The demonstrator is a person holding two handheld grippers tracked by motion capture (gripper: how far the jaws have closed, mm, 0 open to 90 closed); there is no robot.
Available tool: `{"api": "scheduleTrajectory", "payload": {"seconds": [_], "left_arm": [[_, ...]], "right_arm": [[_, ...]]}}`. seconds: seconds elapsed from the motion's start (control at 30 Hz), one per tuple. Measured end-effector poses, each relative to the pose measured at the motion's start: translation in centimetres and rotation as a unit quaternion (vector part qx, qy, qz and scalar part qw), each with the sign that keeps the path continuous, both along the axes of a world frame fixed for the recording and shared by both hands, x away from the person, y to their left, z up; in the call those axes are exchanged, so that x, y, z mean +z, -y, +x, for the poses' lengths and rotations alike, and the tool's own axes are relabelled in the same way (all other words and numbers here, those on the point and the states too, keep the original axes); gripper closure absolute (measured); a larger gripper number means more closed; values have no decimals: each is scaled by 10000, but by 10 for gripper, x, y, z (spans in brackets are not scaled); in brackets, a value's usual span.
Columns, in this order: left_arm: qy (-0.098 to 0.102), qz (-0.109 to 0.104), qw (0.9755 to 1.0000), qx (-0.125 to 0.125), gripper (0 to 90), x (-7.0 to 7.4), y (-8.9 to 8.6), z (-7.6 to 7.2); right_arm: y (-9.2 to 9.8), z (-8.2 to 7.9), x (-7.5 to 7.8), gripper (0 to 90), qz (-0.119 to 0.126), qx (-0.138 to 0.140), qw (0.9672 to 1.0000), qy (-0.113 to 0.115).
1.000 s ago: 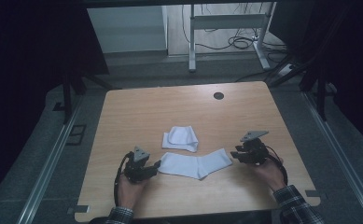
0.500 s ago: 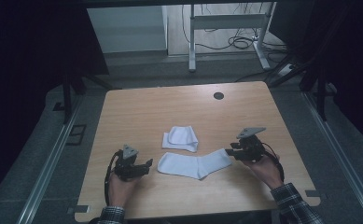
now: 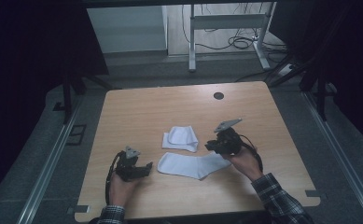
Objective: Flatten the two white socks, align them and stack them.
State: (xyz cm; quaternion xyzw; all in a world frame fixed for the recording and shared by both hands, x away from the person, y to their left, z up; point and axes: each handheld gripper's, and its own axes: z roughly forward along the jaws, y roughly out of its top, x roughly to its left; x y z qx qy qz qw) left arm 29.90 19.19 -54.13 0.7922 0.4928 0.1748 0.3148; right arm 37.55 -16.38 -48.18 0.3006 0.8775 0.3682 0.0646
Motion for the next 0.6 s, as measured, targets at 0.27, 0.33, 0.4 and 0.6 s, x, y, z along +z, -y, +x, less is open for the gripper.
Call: {"api": "scheduleTrajectory", "payload": {"seconds": [0.27, 0.33, 0.4, 0.6], "left_arm": [[70, -40, 9999, -118, 147, -3, 0, 0], [71, -39, 9999, -122, 146, -3, 0, 0], [69, -42, 9999, -122, 146, -3, 0, 0], [69, -30, 9999, -122, 146, -3, 0, 0]], "right_arm": [[-62, 13, -8, 833, -155, 344, 9992, -145], [-74, 16, -10, 831, -152, 384, 9990, -175], [-89, 19, -14, 819, -204, 442, 9986, -182], [-118, 27, -25, 778, -265, 510, 9981, -217]]}}
